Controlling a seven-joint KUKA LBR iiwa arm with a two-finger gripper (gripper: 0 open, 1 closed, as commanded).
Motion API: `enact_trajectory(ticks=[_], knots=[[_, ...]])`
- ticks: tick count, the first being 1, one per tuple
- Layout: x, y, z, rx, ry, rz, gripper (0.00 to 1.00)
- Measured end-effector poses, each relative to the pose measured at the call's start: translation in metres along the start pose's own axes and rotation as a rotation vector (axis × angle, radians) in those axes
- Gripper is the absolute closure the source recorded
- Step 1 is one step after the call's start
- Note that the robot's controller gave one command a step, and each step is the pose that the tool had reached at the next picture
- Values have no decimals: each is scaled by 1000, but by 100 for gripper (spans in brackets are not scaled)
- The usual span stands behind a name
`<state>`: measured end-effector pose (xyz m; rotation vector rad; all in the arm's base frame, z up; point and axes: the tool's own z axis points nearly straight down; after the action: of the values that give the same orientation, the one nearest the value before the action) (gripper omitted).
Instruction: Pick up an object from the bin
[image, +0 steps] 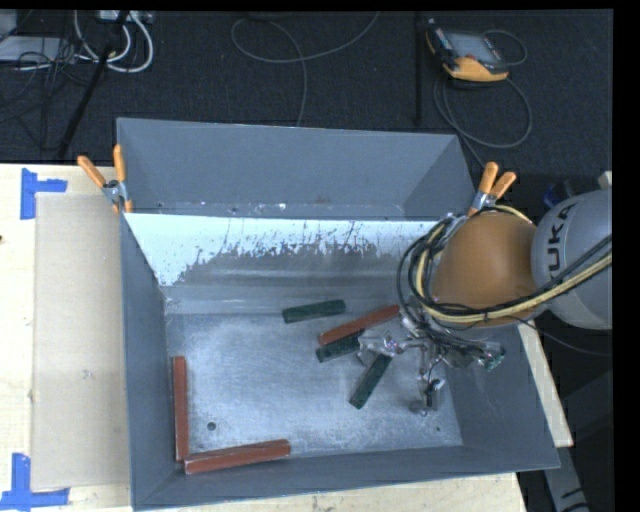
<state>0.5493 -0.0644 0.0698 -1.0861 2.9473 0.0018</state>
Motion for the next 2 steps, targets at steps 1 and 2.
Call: enact_trajectory(ticks=[1, 2], knots=[[-15, 35, 1, -3, 2, -158, 0], [-15, 34, 1, -2, 2, -156, 100]])
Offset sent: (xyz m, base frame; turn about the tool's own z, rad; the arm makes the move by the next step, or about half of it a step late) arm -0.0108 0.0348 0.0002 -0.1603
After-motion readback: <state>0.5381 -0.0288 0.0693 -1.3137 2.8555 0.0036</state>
